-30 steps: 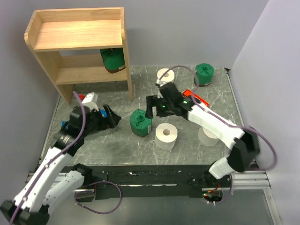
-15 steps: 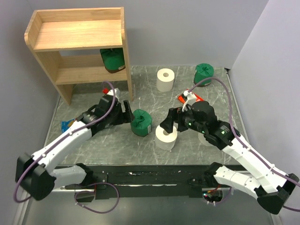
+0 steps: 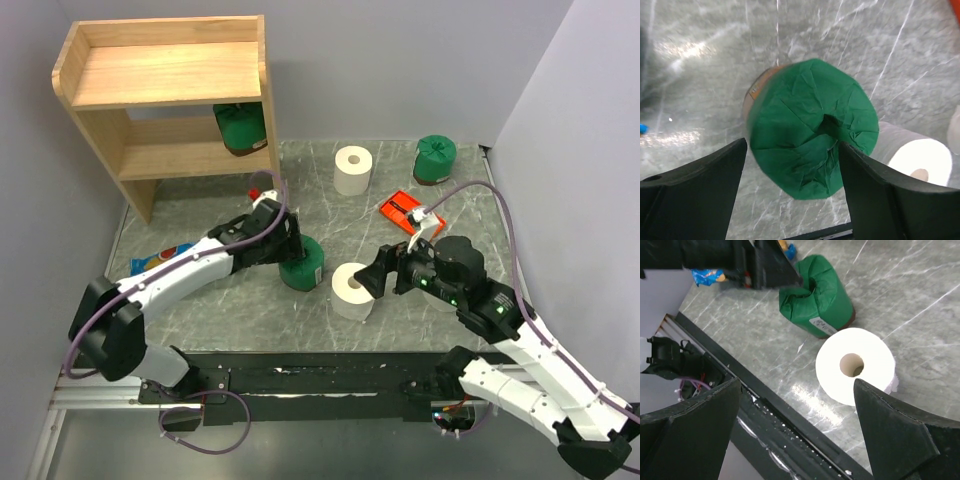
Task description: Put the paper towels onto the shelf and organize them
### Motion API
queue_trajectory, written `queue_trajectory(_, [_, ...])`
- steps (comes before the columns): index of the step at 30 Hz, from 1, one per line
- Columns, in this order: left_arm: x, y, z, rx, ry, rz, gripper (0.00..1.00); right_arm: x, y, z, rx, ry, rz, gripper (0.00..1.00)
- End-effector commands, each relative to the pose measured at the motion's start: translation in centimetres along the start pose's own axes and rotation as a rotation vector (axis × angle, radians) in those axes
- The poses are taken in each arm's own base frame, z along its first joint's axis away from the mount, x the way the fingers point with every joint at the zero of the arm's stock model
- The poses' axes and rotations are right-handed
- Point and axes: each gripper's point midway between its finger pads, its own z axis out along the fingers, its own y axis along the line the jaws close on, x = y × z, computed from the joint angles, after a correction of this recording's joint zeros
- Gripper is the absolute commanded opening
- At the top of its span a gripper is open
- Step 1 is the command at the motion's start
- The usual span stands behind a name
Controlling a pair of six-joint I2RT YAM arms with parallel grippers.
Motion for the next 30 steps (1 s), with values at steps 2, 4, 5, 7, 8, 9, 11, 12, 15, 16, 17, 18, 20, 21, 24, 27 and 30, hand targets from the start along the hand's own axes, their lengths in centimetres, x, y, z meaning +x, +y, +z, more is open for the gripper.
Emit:
queue_trajectory(2, [-0.3,-0.8,1.3,-0.05,-0.022,-0.022,0.77,-1.2,-0.2,-0.8,0.004,-0.08,-0.04,1.0])
queue_trajectory(4, [0.0,-0.4,1.6,-0.092,-0.019,-0.015,0.75,-1.2,-0.1,-1.1,0.002,-0.084,-0.044,0.99])
queue_trajectory(5, [0.5,-0.5,1.9,-0.105,-0.008,-0.004,0.74,-1.2,-0.2,-1.1,0.005,-0.085,-0.044,1.0])
queue_trajectory(7, [0.7,-0.4,2.0,-0.126,-0.006,0.006,0.74,-1.2,-0.3,-1.2,0.007,-0.092,-0.043,1.0])
queue_trajectory(8, [0.9,-0.6,2.2,-0.129,-0.003,0.012,0.74,-1.2,-0.3,-1.2,0.004,-0.096,-0.041,1.0])
queue_trajectory(9, [1.0,-0.5,2.2,-0.129,-0.001,0.014,0.75,-0.9,-0.3,-1.0,0.002,-0.092,-0.043,0.99])
queue_trajectory(11, [1.2,-1.1,2.5,-0.101,0.003,0.014,0.75,-0.9,-0.3,-0.9,0.0,-0.093,-0.043,1.0])
queue_trajectory(12, [1.4,-0.9,2.6,-0.102,0.006,0.015,0.75,-0.8,-0.4,-0.9,0.001,-0.088,-0.044,1.0])
queue_trajectory(15, [1.4,-0.7,2.8,-0.122,0.011,0.02,0.73,-0.6,-0.7,-0.8,0.017,-0.078,-0.044,1.0])
queue_trajectory(16, [1.4,-0.6,2.8,-0.124,0.011,0.023,0.72,-0.6,-0.8,-0.8,0.018,-0.082,-0.044,1.0])
queue_trajectory(17, [1.4,-0.6,2.9,-0.126,0.008,0.022,0.71,-0.6,-0.7,-0.9,0.017,-0.089,-0.045,1.0])
queue_trajectory(18, [1.4,-0.6,2.8,-0.126,0.011,0.024,0.68,-0.5,-0.9,-0.9,0.02,-0.089,-0.044,1.0])
queue_trajectory(20, [1.5,-0.6,2.8,-0.123,0.014,0.025,0.65,-0.7,-1.0,-1.0,0.025,-0.101,-0.049,1.0])
queue_trajectory(21, [1.5,-0.7,2.7,-0.12,0.017,0.025,0.61,-0.6,-1.0,-1.1,0.028,-0.098,-0.049,1.0])
queue_trajectory(24, [1.0,-0.9,2.3,-0.117,0.008,0.024,0.54,-0.8,-1.0,-1.2,0.036,-0.099,-0.05,1.0])
queue_trajectory(27, [0.0,-1.6,1.2,-0.1,-0.01,0.019,0.47,-1.1,-0.9,-1.3,0.032,-0.105,-0.047,1.0])
queue_trajectory(30, [-1.2,-2.4,-0.4,-0.077,-0.03,0.01,0.45,-1.4,-0.5,-1.5,0.017,-0.114,-0.039,1.0])
